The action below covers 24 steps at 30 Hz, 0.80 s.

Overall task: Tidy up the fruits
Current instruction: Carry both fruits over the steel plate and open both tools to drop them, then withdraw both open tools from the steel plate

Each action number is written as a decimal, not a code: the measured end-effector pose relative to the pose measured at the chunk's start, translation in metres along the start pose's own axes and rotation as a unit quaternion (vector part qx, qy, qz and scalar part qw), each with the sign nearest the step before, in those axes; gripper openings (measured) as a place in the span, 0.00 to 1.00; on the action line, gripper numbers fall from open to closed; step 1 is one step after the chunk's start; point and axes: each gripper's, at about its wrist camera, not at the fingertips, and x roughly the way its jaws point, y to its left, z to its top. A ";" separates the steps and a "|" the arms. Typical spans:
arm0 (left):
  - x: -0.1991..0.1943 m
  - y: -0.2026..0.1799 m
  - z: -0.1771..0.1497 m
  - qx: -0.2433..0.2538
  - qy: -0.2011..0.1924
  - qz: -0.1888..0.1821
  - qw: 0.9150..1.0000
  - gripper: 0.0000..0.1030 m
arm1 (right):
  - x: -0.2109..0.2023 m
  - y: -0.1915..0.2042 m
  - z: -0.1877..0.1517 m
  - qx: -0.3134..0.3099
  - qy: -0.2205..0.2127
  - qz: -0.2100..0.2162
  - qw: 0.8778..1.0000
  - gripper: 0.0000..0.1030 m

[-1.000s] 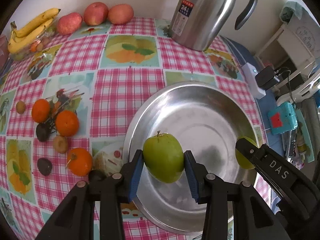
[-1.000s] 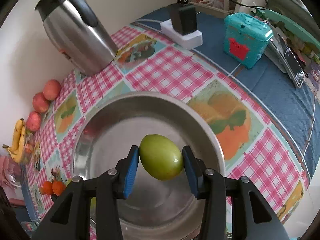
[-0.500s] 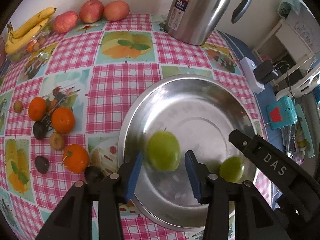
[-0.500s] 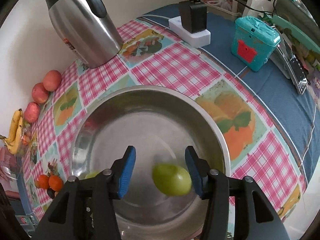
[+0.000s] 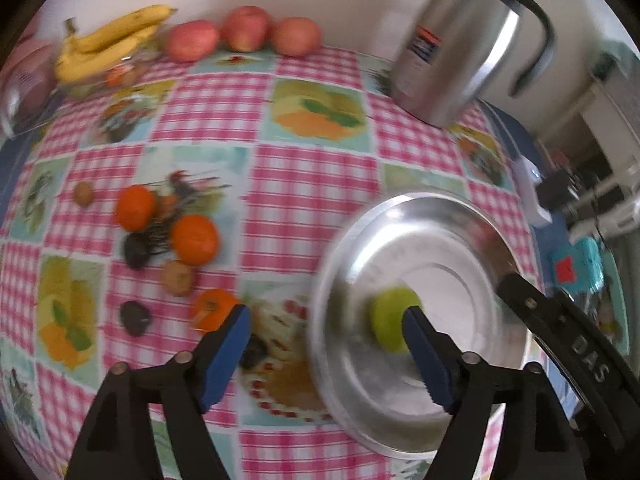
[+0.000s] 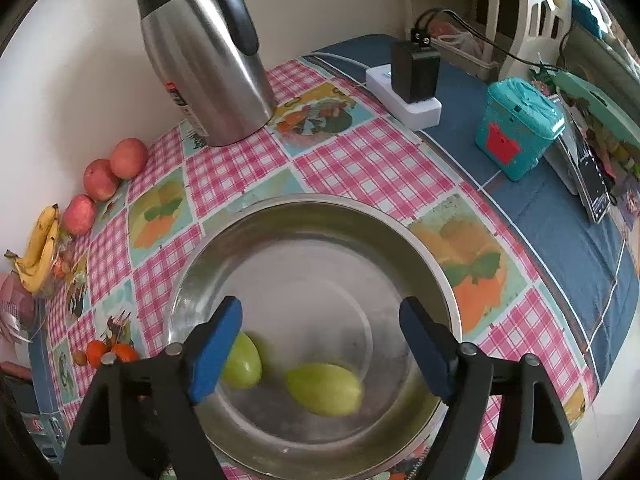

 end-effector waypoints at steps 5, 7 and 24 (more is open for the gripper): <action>-0.006 0.036 0.007 -0.046 -0.020 0.037 0.998 0.97 | 0.000 0.009 -0.001 -0.020 0.004 -0.002 1.000 0.79; -0.007 0.048 0.010 -0.060 -0.027 0.053 0.996 0.98 | 0.000 0.016 -0.003 -0.030 0.006 0.004 1.000 0.79; -0.028 0.113 0.018 -0.102 -0.083 0.170 0.977 1.00 | -0.004 0.107 -0.037 -0.186 0.015 0.059 0.981 0.91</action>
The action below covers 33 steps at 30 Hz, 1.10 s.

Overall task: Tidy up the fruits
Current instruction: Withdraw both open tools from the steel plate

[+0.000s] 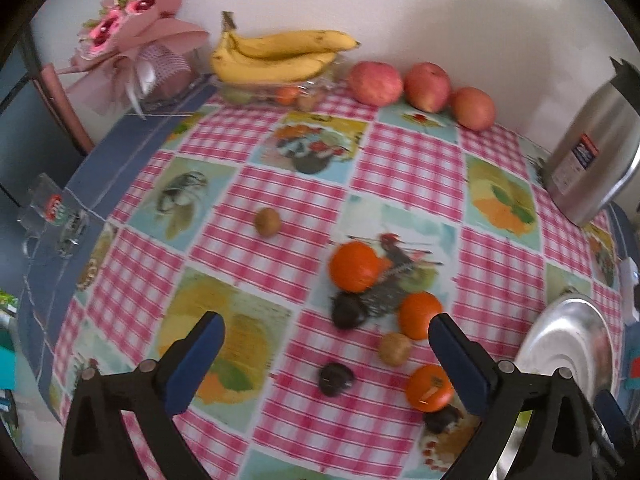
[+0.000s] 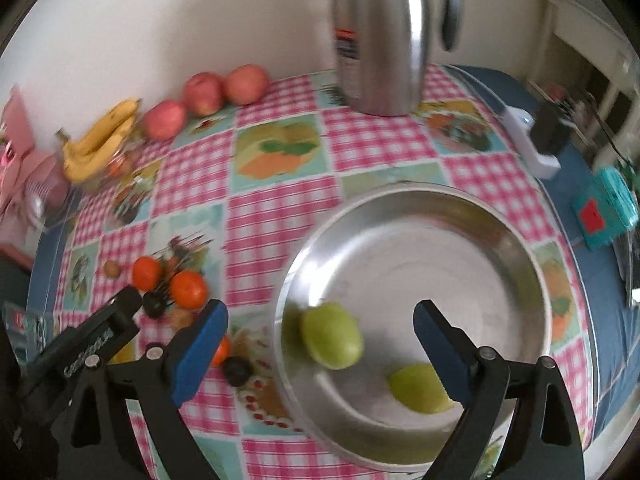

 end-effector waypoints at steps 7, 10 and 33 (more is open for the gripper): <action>-0.004 0.030 0.005 -0.022 -0.018 0.024 0.999 1.00 | 0.005 0.038 -0.005 -0.041 0.002 0.043 0.998 0.92; -0.007 0.044 0.007 -0.032 -0.027 0.033 0.999 1.00 | 0.006 0.046 -0.007 -0.043 0.000 0.052 0.998 0.92; -0.017 0.100 0.001 -0.087 -0.047 0.017 0.995 1.00 | 0.020 0.079 -0.015 -0.067 0.025 0.106 0.992 0.92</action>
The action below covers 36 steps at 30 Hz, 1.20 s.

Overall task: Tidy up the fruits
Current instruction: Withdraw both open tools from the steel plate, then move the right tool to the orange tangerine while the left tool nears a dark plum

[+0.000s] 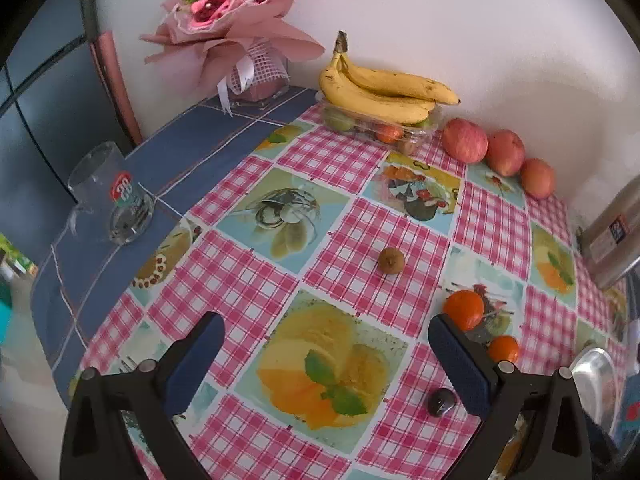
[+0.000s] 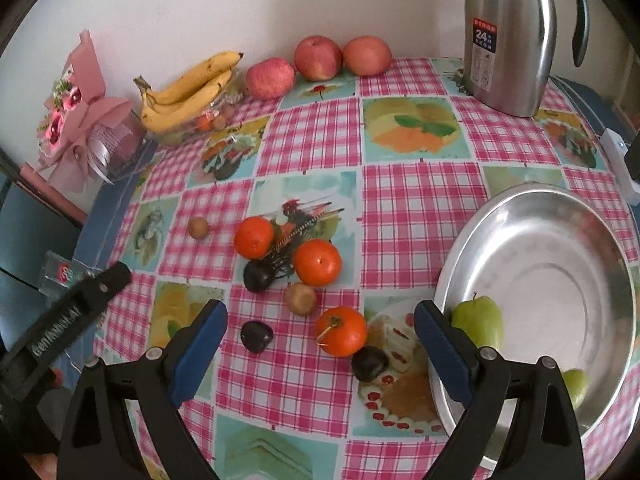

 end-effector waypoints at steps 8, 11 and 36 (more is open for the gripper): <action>0.006 -0.009 -0.003 0.002 0.019 -0.052 0.998 1.00 | 0.005 -0.006 0.001 0.006 0.011 0.003 1.000 0.92; 0.009 -0.011 -0.004 0.001 0.027 -0.073 0.997 1.00 | 0.003 -0.012 0.002 0.020 0.000 0.001 1.000 0.92; 0.042 -0.034 -0.021 0.006 0.122 -0.154 0.980 0.99 | 0.034 -0.006 -0.005 -0.014 0.045 -0.012 0.999 0.58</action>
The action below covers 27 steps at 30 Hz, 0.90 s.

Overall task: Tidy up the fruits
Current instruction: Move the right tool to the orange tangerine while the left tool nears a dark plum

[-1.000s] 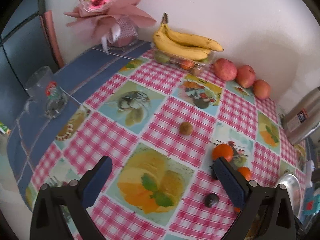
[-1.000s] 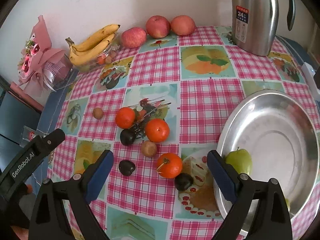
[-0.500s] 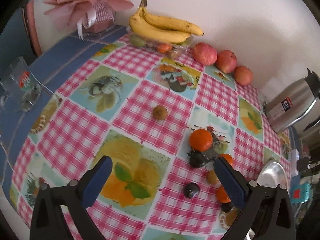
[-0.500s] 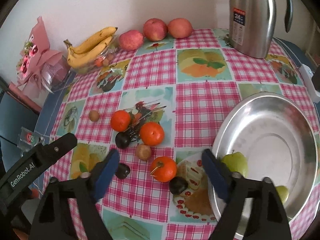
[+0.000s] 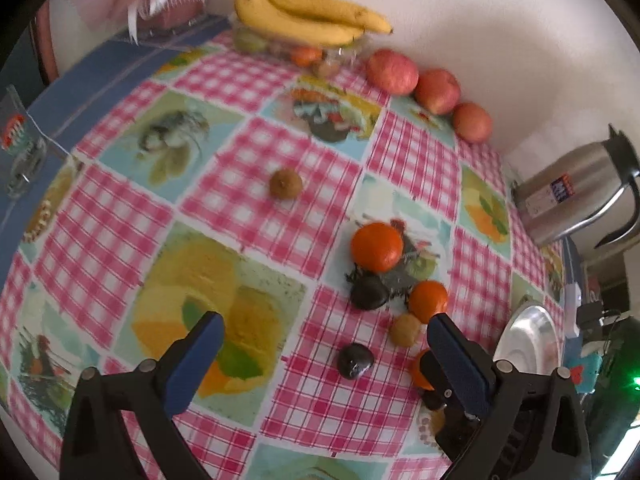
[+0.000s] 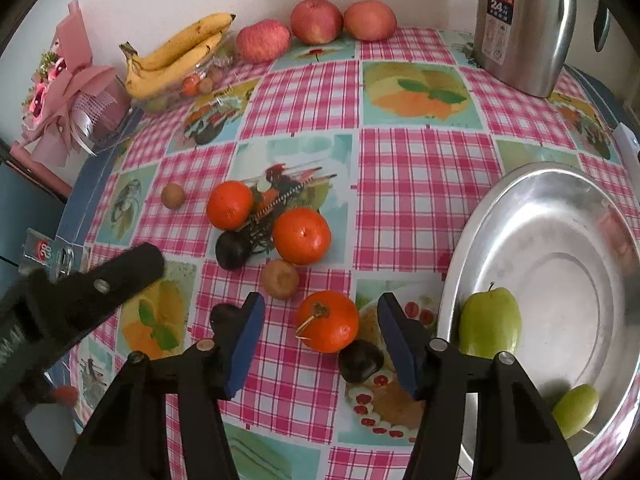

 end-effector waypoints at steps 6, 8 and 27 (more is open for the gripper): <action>0.020 0.003 -0.004 -0.013 0.029 -0.013 0.999 0.95 | 0.011 0.000 -0.001 -0.003 0.015 -0.004 1.000 0.56; 0.025 0.001 -0.005 -0.009 0.037 -0.014 0.999 0.91 | 0.015 0.000 -0.002 -0.005 0.021 -0.004 1.000 0.53; 0.040 -0.001 -0.011 -0.029 0.083 -0.041 0.995 0.56 | 0.018 -0.004 -0.003 0.017 0.026 0.006 0.999 0.37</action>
